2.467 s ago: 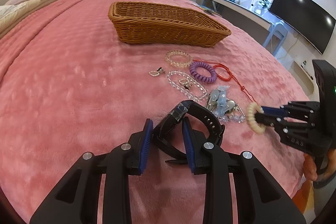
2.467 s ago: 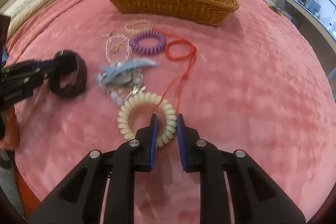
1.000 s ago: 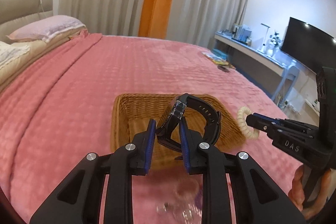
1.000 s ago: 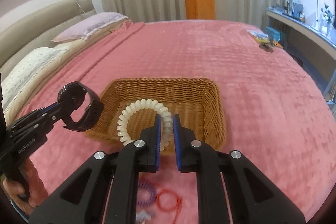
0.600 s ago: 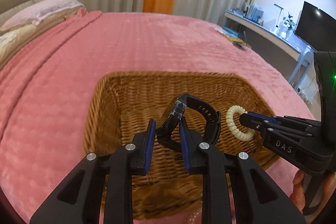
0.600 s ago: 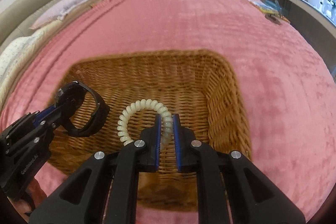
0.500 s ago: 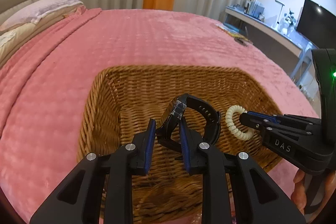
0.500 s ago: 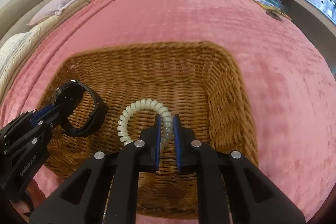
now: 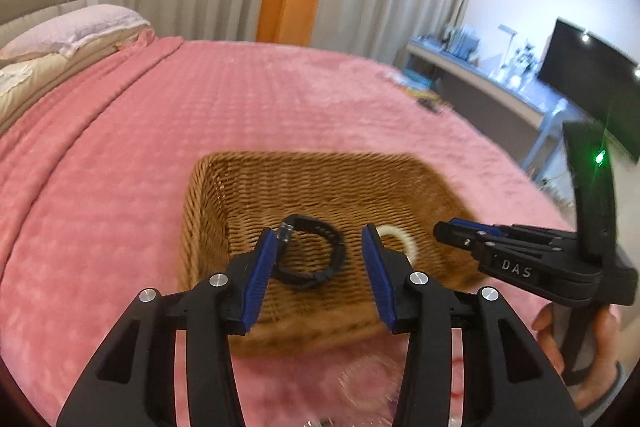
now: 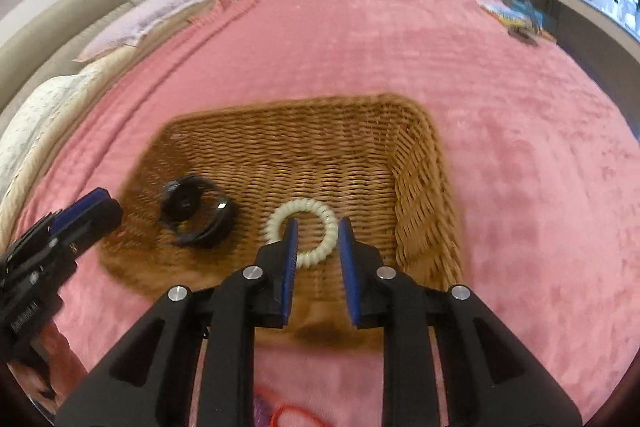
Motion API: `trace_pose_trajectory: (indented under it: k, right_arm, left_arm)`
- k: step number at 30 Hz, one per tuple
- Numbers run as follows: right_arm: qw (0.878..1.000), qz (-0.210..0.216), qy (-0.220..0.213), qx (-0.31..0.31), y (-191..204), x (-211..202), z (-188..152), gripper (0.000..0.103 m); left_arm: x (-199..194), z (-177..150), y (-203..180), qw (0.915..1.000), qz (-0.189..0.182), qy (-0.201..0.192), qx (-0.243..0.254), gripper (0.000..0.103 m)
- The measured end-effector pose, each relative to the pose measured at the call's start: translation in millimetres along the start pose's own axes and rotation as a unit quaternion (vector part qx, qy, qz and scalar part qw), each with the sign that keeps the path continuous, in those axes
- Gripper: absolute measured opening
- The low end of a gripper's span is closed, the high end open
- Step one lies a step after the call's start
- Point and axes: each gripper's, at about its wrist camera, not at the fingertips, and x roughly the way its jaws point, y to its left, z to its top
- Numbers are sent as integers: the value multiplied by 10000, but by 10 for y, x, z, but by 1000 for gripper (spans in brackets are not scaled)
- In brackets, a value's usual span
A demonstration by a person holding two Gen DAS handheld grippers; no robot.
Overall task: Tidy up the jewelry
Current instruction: 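Carry the watch and hair tie into the basket and open both tools, then grasp the red cord bracelet with the right tool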
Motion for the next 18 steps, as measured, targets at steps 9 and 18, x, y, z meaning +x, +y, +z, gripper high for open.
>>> trace_pose_trajectory:
  k: [9, 18]
  right_arm:
    - [9977, 114, -609, -289, 9, -771, -703, 30]
    - [9996, 198, -123, 140, -190, -389, -1195, 40]
  left_arm:
    - [-794, -480, -53, 9985, -443, -331, 11, 45]
    - [-418, -1028, 196, 9961, -382, 620, -498, 45]
